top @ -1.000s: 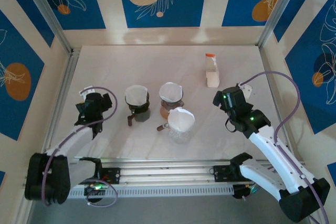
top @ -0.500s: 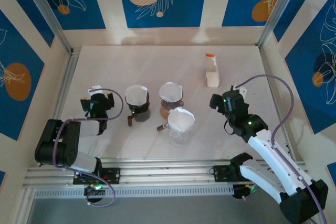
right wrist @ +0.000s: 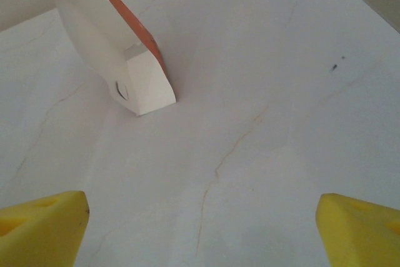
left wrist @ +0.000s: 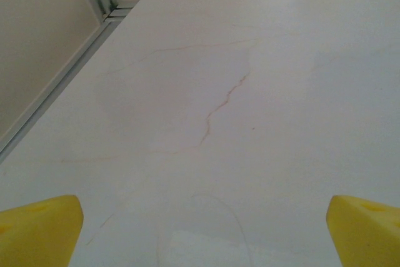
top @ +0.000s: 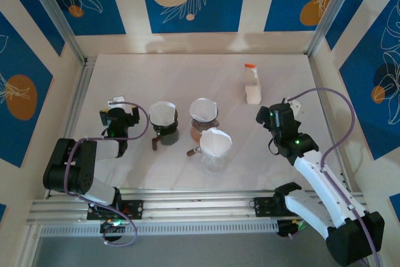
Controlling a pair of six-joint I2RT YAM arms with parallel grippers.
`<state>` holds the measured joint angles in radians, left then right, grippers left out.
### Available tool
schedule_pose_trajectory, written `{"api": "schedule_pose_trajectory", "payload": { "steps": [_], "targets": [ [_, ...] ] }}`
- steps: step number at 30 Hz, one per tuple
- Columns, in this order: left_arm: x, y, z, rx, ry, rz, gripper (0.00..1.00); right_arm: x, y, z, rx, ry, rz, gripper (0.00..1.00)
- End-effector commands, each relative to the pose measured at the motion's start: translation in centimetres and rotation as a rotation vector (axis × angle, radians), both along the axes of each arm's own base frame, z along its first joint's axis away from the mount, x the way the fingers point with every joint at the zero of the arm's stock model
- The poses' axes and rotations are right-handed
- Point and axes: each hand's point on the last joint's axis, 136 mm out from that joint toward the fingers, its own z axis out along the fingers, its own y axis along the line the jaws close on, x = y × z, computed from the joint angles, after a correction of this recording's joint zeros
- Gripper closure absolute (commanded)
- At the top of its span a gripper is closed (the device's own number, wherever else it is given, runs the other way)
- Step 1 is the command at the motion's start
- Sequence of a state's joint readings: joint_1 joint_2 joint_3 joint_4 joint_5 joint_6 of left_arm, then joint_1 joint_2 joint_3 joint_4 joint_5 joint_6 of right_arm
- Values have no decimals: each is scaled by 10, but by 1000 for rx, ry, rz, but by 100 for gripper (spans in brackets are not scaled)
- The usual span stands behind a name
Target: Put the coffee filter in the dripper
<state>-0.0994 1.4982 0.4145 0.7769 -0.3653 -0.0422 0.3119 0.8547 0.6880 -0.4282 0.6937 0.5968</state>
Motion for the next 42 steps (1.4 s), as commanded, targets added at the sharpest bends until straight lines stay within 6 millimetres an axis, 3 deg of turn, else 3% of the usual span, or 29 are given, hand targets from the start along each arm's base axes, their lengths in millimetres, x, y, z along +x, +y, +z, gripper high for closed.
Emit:
{"api": "schedule_pose_trajectory", "payload": {
  "steps": [1, 5, 6, 7, 10, 14, 26, 31, 42],
  "targets": [
    [8, -8, 2, 2, -1, -56, 0, 17, 11, 22, -11, -95, 93, 5],
    [4, -17, 0, -21, -24, -124, 0, 20, 13, 26, -9, -124, 127, 1],
    [-4, -14, -9, -22, -39, -114, 0, 20, 12, 25, -4, -121, 126, 2],
    [-6, -12, 1, -14, -139, -111, 0, 20, 12, 24, -1, -119, 130, 1],
    [0, -14, -6, -20, -53, -112, 0, 21, 11, 19, -6, -113, 132, 1],
    [1, -15, -4, -16, -71, -121, 0, 27, 21, 14, -41, -144, 234, 1],
    [1, -15, -5, -17, -65, -120, 0, 52, 23, 17, -138, -276, 299, 1],
    [1, -15, -5, -17, -65, -121, 0, 72, 15, -20, -197, -198, 319, 1],
    [1, -15, -5, -19, -65, -119, 0, 108, 11, -77, -217, -229, 362, 1]
  ]
}}
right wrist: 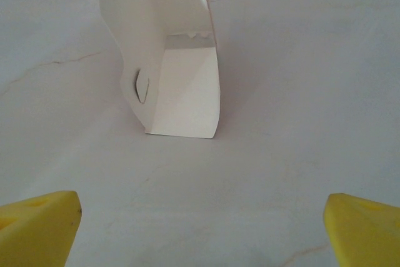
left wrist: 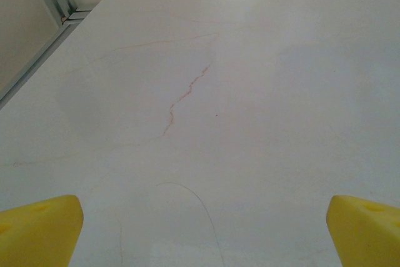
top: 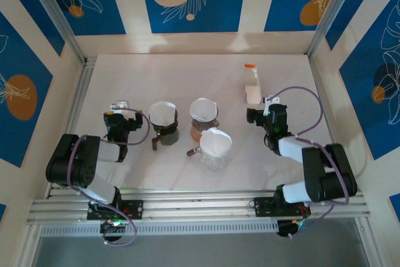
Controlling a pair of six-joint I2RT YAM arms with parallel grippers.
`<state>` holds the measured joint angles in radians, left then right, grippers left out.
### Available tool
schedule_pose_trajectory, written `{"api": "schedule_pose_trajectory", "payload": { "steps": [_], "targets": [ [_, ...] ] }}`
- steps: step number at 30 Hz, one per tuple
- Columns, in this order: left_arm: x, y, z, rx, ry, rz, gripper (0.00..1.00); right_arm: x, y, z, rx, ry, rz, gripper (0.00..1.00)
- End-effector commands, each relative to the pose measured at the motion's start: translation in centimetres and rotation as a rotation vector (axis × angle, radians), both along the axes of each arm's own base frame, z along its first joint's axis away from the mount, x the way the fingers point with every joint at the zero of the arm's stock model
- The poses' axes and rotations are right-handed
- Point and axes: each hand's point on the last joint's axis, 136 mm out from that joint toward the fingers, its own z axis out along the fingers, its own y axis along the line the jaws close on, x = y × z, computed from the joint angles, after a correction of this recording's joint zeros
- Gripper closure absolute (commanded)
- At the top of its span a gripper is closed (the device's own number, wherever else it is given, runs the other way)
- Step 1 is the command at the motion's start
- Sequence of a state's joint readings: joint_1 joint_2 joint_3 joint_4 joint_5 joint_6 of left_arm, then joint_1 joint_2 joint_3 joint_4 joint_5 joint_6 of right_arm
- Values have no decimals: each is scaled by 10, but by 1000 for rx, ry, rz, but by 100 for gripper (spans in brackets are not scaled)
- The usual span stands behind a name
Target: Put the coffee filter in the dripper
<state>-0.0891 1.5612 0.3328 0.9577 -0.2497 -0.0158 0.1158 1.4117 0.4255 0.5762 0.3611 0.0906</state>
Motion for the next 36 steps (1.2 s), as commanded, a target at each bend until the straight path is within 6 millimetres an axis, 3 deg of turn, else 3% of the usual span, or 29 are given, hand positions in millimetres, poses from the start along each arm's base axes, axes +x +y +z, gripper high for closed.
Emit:
{"api": "schedule_pose_trajectory", "payload": {
  "steps": [1, 4, 8, 36],
  "targets": [
    [7, 0, 10, 1, -38, -13, 0, 16, 1, 17, 26, -133, 38, 1],
    [7, 0, 11, 2, -38, -13, 0, 16, -1, 7, 99, -126, 84, 1],
    [7, 0, 11, 1, -38, -14, 0, 19, -2, 9, 135, -127, 102, 1],
    [7, 0, 11, 3, -38, -12, 0, 18, -1, 7, 118, -105, 94, 1]
  ]
}}
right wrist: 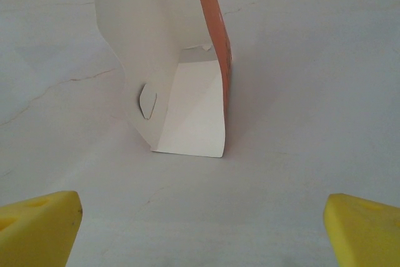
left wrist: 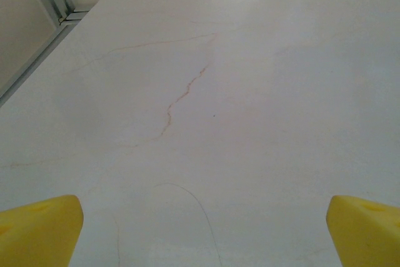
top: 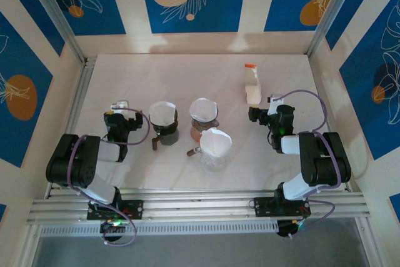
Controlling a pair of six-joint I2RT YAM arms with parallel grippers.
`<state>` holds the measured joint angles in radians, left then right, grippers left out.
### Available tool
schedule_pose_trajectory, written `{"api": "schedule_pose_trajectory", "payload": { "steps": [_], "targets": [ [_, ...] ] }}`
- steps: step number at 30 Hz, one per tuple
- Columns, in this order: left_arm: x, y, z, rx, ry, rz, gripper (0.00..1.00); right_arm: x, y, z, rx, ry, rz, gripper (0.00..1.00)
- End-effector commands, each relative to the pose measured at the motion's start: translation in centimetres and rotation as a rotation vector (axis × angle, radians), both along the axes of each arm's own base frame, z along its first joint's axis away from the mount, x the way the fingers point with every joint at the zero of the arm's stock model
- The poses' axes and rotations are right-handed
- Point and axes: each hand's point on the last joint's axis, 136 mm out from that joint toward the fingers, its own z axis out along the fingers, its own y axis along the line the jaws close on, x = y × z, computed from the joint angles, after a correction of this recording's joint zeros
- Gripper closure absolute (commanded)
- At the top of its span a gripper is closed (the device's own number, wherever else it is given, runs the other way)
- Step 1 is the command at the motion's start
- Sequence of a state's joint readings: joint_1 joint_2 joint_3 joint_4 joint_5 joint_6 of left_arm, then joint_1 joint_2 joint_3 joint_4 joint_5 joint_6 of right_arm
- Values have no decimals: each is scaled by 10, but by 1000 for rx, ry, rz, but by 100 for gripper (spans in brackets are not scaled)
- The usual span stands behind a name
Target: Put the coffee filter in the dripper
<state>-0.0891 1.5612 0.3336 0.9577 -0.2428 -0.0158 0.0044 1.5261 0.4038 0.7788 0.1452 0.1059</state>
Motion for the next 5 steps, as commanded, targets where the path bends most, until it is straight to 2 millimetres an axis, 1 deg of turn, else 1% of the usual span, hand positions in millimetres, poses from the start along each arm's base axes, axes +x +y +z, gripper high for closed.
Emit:
{"api": "schedule_pose_trajectory", "payload": {
  "steps": [1, 5],
  "targets": [
    [7, 1, 10, 4, -38, -7, 0, 6, 4, 12, 7, -45, 17, 1],
    [7, 1, 10, 4, -37, -6, 0, 5, 4, 12, 8, -46, 15, 1]
  ]
}}
